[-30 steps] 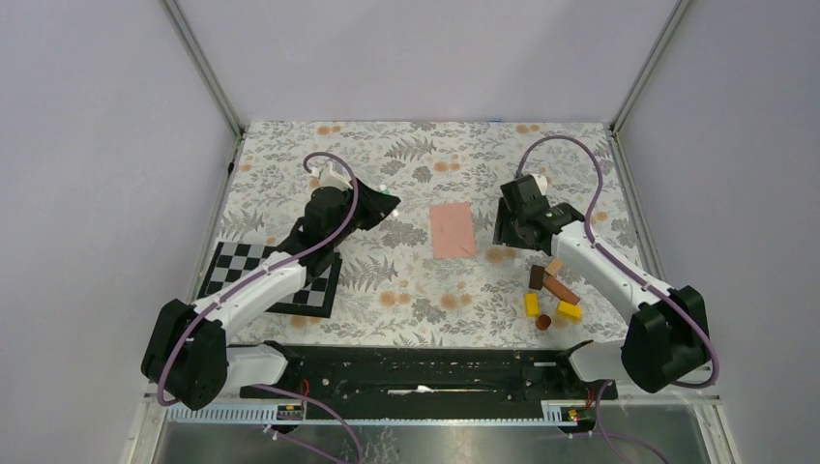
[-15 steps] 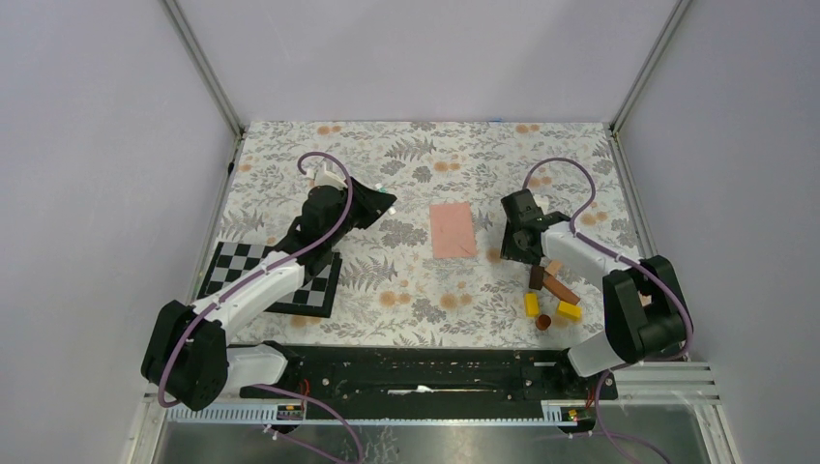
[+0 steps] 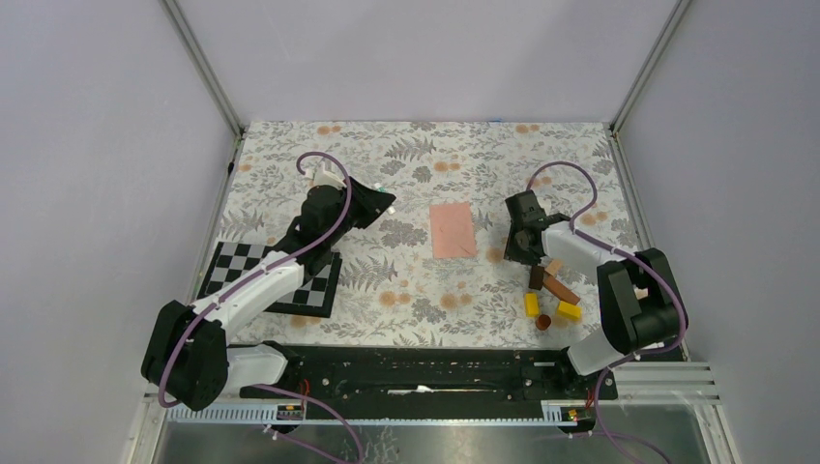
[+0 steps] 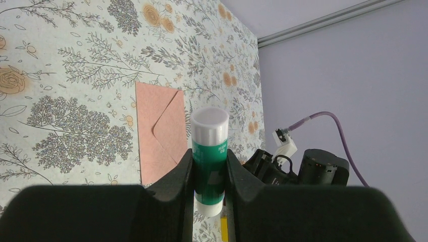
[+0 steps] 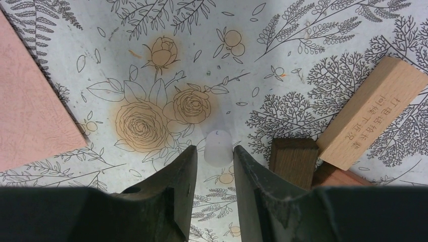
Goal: Place the letter into the envelope and seal it
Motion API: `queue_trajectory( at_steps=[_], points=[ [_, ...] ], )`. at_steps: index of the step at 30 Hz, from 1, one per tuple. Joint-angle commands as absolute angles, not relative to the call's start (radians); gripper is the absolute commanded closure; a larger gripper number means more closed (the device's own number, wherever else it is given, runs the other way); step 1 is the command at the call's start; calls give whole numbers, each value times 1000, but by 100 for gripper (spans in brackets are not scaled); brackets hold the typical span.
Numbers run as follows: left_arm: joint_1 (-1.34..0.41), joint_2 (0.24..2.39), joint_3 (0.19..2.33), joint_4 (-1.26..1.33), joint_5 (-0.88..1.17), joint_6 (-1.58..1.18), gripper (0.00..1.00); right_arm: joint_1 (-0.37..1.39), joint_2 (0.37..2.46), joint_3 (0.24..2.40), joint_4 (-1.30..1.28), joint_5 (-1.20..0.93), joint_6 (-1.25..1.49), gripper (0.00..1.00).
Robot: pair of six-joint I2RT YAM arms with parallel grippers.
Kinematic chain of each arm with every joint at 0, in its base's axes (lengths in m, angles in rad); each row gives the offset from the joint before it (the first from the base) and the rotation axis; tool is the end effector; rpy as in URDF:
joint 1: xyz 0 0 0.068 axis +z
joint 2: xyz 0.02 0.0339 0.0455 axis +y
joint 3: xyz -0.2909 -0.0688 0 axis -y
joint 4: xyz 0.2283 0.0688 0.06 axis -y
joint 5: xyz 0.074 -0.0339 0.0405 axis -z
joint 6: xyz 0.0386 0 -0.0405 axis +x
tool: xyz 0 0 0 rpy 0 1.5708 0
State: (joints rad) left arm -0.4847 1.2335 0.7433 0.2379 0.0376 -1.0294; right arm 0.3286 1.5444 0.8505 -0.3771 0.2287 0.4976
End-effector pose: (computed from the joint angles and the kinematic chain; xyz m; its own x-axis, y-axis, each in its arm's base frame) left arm 0.2315 -0.1235 0.3054 -0.5405 -0.6833 -0.4910 0.0673 0.5466 -0.8347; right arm 0.2675 0.0820 0.2065 -0.8309 0.2079 -0.5161 0.2107 0.9761 0.0539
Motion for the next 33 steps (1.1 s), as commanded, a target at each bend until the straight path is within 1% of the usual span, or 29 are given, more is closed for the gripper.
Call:
queue_trajectory(
  at_steps=[1,8,10,13,15,17,20,25,29,33],
  points=[
    [-479,1219,749,281,38,-1039,100,318,1557,842,-352,226,495,61],
    [-479,1223,747,281,41,-1045,100,308,1562,832,-341,218,487,65],
    [-479,1224,747,281,42,-1047,100,307,1559,832,-341,217,488,69],
    [-478,1233,749,286,48,-1070,100,307,1543,840,-346,213,485,79],
    [-477,1246,746,303,62,-1113,100,307,1520,851,-356,196,482,85],
    [-476,1262,739,337,69,-1197,100,308,1482,865,-355,152,484,89],
    [-474,1280,733,408,67,-1321,100,315,1397,882,-330,60,506,90],
    [-477,1315,722,568,56,-1542,100,339,1228,927,-239,-52,553,90],
    [-483,1350,748,651,46,-1692,100,358,1161,977,-126,-142,613,89],
    [-501,1379,807,703,38,-1790,100,400,1133,1010,20,-172,652,88]
  ],
)
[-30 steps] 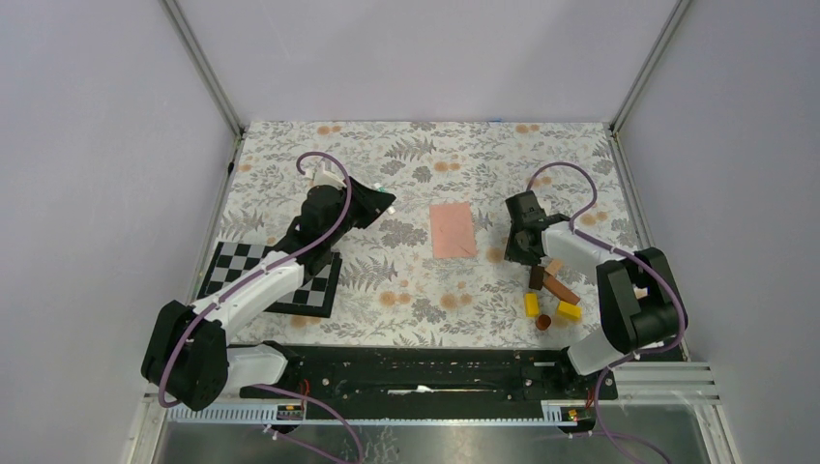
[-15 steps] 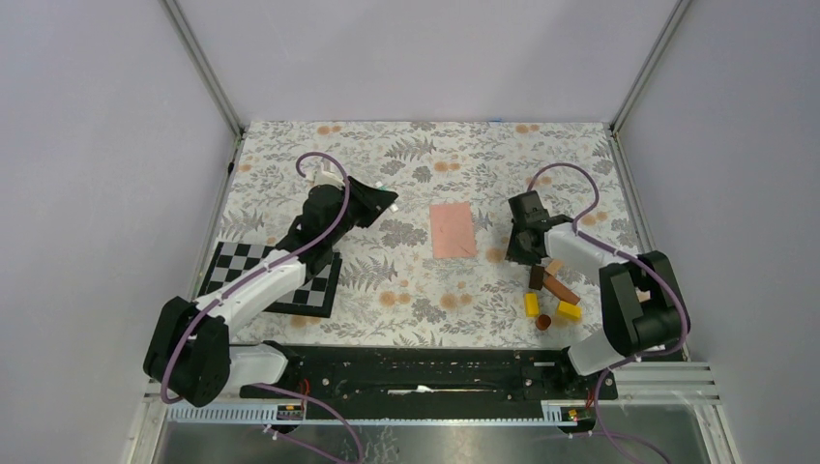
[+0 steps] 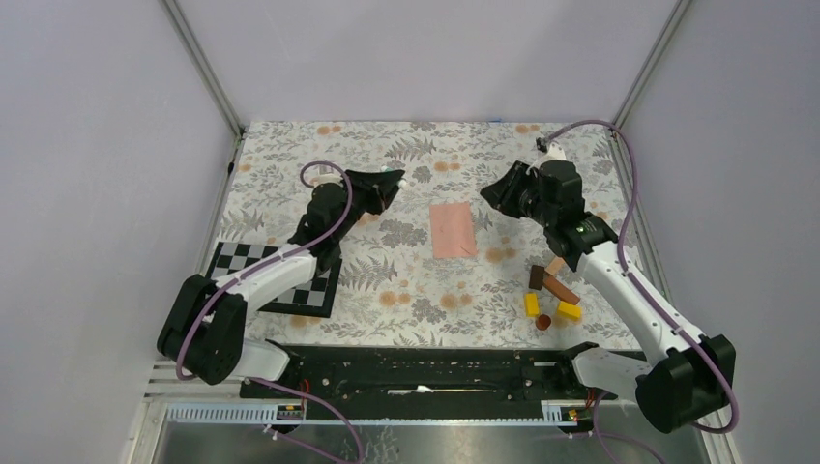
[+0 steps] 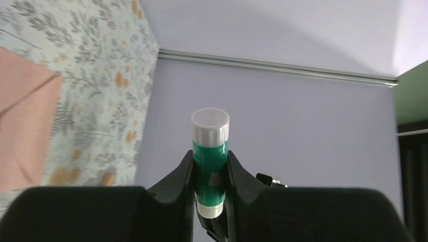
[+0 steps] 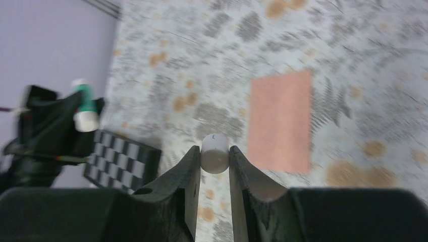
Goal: Place the letter into the envelope and seal it
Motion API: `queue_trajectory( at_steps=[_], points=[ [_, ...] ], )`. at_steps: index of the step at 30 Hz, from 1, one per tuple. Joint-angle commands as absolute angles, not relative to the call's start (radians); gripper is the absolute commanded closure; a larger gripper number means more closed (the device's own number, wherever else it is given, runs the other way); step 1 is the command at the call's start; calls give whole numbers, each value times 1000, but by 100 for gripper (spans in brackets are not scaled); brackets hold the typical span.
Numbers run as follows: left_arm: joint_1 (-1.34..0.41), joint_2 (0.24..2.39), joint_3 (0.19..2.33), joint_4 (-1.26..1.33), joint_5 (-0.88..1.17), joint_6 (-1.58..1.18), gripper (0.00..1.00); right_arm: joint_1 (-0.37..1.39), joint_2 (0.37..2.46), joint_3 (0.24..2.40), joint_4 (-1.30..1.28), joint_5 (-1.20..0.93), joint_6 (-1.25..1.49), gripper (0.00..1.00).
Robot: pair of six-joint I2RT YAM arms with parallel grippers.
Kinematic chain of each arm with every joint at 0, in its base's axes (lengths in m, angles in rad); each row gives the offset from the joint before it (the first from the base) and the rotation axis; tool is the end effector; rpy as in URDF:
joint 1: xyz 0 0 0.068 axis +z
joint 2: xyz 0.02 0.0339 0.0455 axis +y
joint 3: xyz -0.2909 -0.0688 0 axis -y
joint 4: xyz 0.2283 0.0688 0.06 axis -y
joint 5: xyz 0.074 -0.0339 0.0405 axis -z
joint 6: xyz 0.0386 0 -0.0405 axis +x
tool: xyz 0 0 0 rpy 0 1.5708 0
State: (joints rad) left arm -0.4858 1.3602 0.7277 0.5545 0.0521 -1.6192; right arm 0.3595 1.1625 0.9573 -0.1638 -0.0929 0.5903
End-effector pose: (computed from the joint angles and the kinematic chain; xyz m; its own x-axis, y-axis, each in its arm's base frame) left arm 0.2564 -0.1377 0.3026 -0.5083 -0.8596 0.0523 -0.0936 -0.0052 -0.9956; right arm 0.2282 0.0896 0.3522 -0.5205 0.3964 -0.7562 -0.1704 0.8197 0.5469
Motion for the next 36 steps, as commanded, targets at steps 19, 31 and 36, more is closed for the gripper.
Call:
queue_trajectory(
  at_steps=[19,31,36],
  points=[
    [-621,1428,989,864,18,-1966,100,475,1156,1005,617,-361,839,85],
    [-644,1444,1012,919,25,-1999,100,476,1196,1008,732,-425,912,85],
    [-644,1443,1008,922,29,-2002,100,475,1203,1000,764,-433,935,84]
  ],
)
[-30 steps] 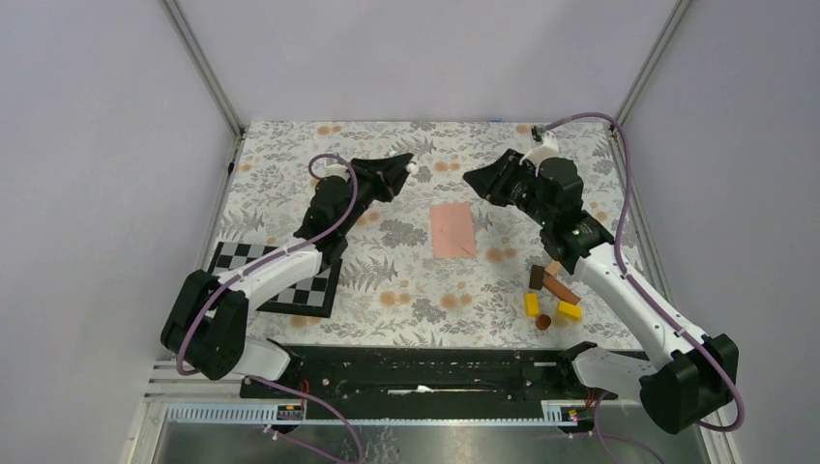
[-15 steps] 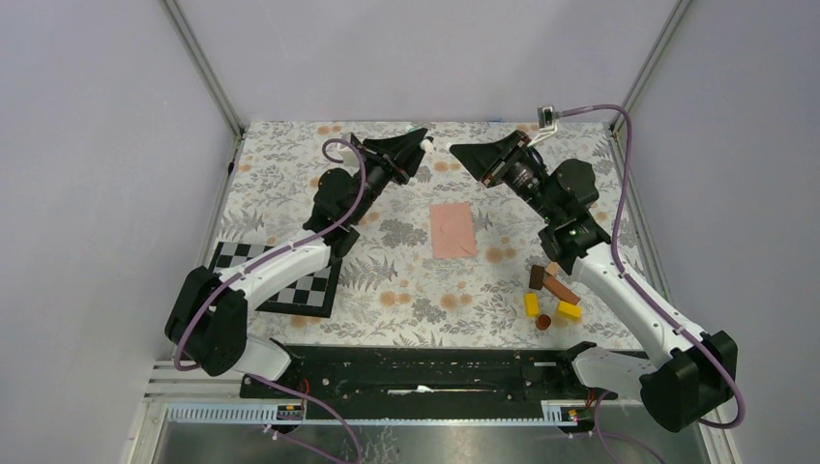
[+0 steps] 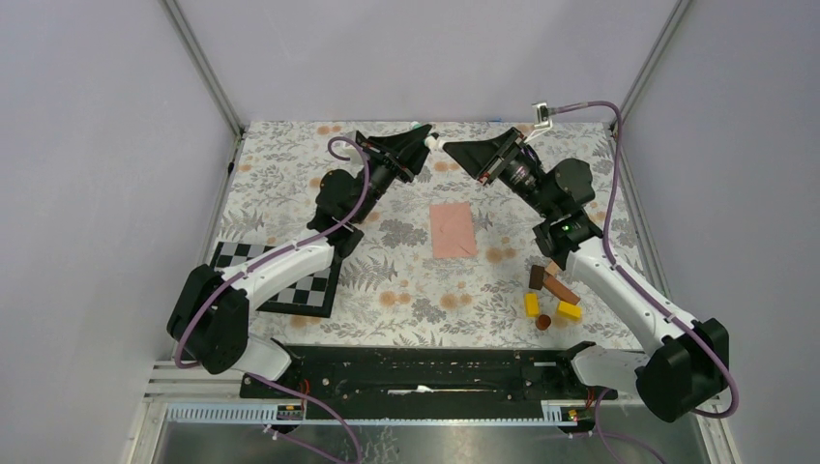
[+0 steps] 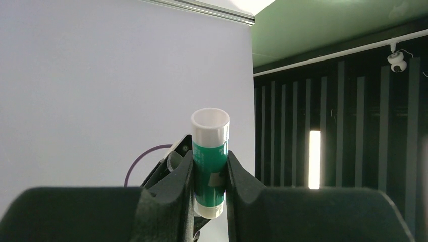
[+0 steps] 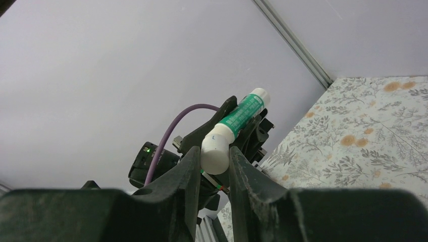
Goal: Place the letter into the envelope and seal it
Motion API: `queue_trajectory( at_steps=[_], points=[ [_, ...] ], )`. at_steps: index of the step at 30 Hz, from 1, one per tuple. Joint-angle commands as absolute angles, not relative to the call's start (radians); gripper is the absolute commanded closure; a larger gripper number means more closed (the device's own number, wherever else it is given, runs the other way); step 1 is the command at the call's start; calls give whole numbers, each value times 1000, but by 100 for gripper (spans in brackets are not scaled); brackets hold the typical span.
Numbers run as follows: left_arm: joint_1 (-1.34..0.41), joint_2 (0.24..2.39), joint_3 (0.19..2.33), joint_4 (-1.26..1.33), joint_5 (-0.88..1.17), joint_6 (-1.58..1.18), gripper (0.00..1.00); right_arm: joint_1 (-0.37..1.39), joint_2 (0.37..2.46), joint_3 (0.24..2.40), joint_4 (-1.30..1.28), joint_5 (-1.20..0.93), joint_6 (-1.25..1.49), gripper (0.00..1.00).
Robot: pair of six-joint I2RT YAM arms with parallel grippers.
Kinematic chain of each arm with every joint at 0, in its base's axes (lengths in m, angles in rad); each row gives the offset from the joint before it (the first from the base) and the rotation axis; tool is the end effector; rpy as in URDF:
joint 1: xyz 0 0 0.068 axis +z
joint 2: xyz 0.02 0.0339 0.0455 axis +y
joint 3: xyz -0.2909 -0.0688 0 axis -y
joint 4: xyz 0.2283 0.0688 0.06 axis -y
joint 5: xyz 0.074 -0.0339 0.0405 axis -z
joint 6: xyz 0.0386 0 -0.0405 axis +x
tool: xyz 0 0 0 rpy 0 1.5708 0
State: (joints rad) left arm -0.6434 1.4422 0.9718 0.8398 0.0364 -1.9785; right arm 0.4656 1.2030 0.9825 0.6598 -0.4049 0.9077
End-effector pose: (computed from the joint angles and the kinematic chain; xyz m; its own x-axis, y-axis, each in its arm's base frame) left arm 0.2539 -0.1921 0.3927 -0.6898 -0.6294 0.3577 0.0167 -0.5078 -0.8613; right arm 0.2169 0.1260 0.4401 -0.3423 0.6386 -0.6891 -0.7496 0.2565 0.6101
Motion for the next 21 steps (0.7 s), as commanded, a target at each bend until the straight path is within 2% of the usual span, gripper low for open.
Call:
queue_trajectory(
  at_steps=[1,21],
  points=[
    [-644,1444,1007,923,29,-2004,100,476,1205,1000,770,-437,940,85],
    [-647,1462,1006,954,33,-2020,100,481,1216,1000,761,-437,931,84]
  ],
)
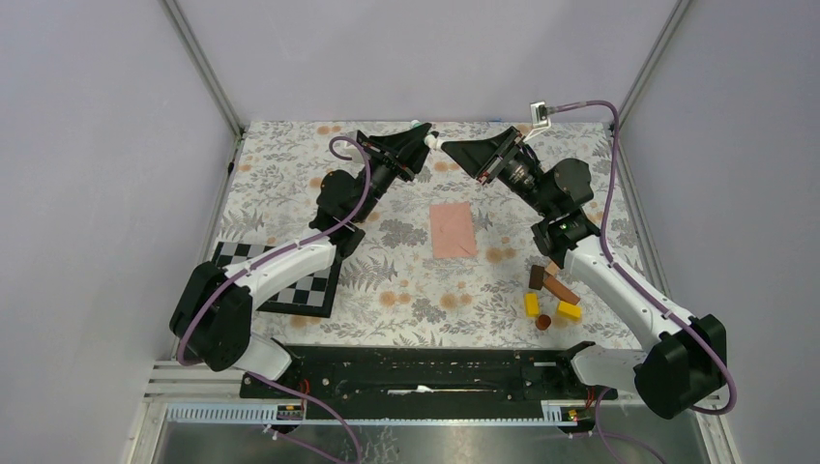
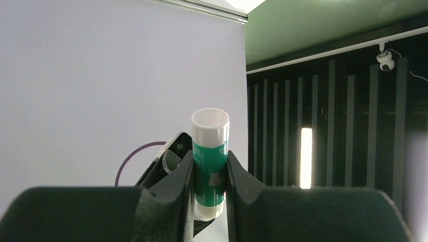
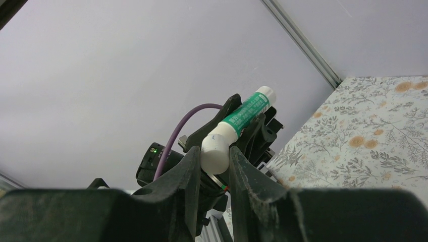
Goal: Place the letter into the envelope and seal it
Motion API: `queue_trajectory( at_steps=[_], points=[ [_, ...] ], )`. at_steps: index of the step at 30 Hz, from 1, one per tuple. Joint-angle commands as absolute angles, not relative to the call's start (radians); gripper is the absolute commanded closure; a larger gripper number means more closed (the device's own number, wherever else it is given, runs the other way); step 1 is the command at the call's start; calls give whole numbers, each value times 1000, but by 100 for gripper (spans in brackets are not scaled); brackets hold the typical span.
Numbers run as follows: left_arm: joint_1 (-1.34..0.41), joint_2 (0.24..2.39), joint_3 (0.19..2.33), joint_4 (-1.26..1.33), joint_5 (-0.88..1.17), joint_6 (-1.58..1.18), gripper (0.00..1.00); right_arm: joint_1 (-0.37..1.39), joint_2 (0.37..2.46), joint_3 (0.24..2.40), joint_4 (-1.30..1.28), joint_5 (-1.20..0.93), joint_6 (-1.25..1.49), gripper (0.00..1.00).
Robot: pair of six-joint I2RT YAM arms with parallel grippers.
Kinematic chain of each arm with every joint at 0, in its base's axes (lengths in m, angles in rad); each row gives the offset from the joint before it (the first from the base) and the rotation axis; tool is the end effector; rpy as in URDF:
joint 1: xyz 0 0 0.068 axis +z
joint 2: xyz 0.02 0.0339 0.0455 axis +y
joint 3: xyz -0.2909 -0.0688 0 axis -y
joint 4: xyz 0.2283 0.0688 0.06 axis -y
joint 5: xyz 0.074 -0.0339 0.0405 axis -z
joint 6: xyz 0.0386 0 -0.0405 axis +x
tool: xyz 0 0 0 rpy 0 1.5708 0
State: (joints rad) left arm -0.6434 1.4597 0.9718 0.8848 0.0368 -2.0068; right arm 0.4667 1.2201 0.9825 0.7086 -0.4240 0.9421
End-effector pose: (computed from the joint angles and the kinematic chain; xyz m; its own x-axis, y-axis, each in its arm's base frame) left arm 0.2563 -0.1939 0.3921 -0.6986 -0.6083 0.3766 0.0157 -0.5393 -0.8420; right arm 0.2191 0.1282 0.4408 -0.3582 0.6450 -0.6751 -0.7615 0.2166 0.6109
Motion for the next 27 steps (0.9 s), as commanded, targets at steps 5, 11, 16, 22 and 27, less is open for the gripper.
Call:
queue_trajectory(
  at_steps=[5,11,16,22,27],
  points=[
    [-655,1478,1012,967,32,-2029,100,483,1223,1005,762,-437,927,85],
    [-660,1483,1017,959,32,-2025,100,483,1227,1000,765,-434,927,85],
    [-662,1485,1018,946,31,-2016,100,483,1228,1001,763,-428,920,85],
    [-662,1469,1007,904,15,-1982,100,491,1216,1002,743,-413,898,85],
    [-662,1448,1009,835,3,-1928,100,505,1207,1009,711,-398,863,85]
  ],
)
